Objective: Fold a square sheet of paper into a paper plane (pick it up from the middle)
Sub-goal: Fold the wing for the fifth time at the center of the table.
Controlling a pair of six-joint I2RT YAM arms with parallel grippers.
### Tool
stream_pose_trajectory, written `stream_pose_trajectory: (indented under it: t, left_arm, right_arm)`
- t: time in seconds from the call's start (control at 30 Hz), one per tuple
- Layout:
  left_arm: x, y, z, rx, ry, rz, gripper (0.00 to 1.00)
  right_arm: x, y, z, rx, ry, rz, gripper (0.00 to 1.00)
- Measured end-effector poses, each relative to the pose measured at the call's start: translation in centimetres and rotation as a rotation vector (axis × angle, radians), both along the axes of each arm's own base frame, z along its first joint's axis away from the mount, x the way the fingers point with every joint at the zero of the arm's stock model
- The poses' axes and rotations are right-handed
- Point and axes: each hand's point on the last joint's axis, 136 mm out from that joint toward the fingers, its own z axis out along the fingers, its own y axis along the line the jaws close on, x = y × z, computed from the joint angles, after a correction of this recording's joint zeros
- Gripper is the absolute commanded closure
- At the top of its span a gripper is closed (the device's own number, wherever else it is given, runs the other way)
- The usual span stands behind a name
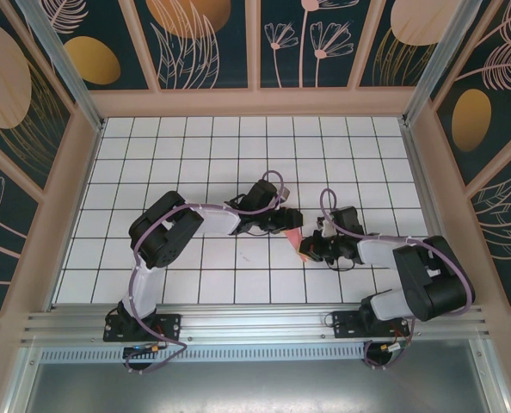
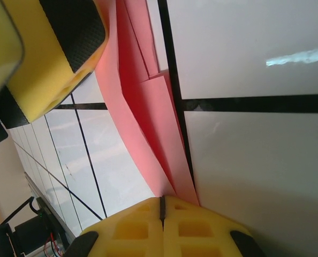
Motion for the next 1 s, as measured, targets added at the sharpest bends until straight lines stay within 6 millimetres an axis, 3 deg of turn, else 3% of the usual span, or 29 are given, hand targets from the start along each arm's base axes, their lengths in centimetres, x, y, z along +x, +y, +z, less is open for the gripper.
stream_pose_trajectory:
  t: [0.87,1.0]
  left_arm:
    - [0.0,-0.1,0.0,0.003,0.002,-0.005,0.49]
    - [0.0,-0.1,0.0,0.004,0.001,-0.007,0.49]
  right_arm:
    - [-2.3,-1.7,0.0,-0.049,0.015,-0.033,1.00]
    - [-2.3,-1.7,0.8,-0.043,-0.005,-0.038,1.00]
